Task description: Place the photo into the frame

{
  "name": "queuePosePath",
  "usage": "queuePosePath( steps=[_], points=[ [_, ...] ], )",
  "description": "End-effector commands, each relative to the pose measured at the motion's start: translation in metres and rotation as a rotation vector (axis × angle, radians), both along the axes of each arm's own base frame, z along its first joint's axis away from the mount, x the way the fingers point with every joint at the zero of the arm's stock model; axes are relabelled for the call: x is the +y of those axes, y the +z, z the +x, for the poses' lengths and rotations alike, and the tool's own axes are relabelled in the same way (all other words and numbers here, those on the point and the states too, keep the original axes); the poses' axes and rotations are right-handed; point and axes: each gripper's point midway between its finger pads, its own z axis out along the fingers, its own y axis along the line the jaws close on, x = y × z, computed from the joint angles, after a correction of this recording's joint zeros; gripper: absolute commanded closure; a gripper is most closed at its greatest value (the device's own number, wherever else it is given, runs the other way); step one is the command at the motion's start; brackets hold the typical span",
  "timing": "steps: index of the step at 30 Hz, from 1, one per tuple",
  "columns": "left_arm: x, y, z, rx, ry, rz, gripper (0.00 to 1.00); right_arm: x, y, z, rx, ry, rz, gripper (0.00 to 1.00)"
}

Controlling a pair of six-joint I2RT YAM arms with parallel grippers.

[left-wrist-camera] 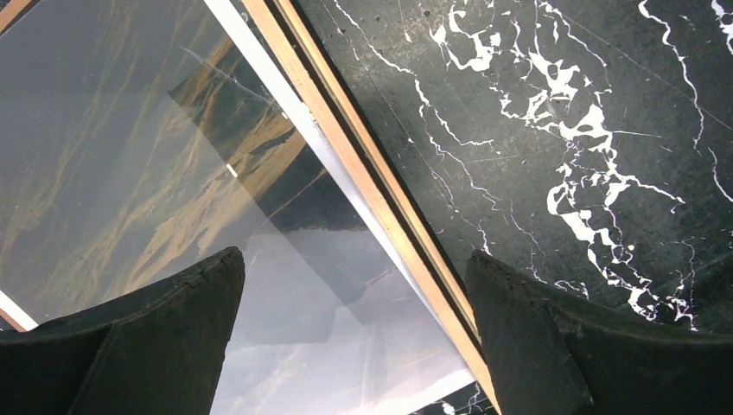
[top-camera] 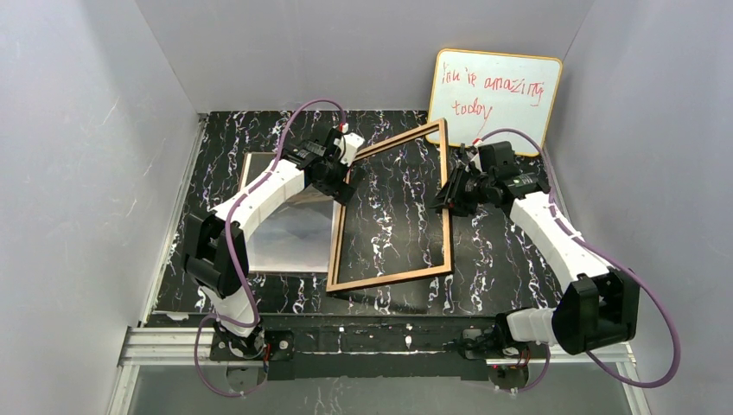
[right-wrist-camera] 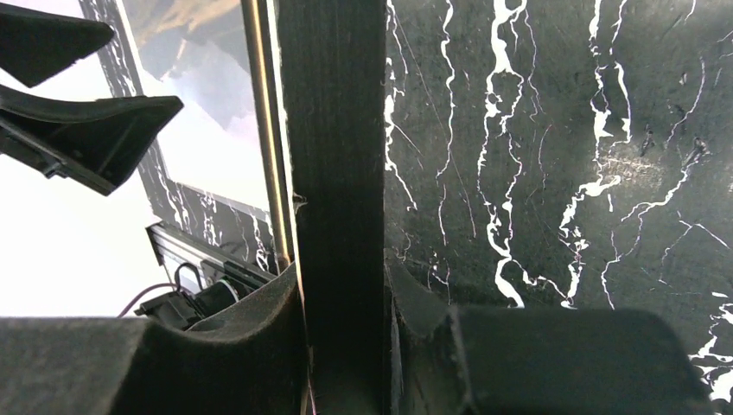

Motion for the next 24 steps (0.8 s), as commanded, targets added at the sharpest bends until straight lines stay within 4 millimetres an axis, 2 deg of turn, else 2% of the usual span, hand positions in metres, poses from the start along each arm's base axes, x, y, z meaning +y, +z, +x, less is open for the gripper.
queuePosePath(
  steps=[1, 6, 9, 15, 18, 24],
  points=[
    [0.008, 0.005, -0.001, -0.023, 0.003, 0.037, 0.02, -0.003, -0.029, -0.008, 0.069, 0.022, -0.045, 0.99],
    [0.013, -0.003, -0.001, -0.020, 0.000, 0.067, 0.02, -0.005, -0.035, -0.003, 0.069, 0.023, -0.075, 0.99],
    [0.020, -0.017, -0.002, -0.014, -0.001, 0.109, 0.02, -0.028, -0.051, -0.004, 0.089, 0.019, -0.220, 0.99],
    [0.035, -0.053, -0.002, 0.000, -0.009, 0.205, 0.02, -0.056, -0.087, -0.024, 0.180, 0.045, -0.384, 0.98],
    [0.037, -0.064, -0.002, 0.017, -0.012, 0.227, 0.02, -0.061, -0.100, -0.030, 0.213, 0.069, -0.417, 0.96],
    [0.030, -0.071, -0.004, 0.041, -0.020, 0.197, 0.02, -0.067, -0.117, -0.030, 0.249, 0.087, -0.464, 0.94]
  ],
)
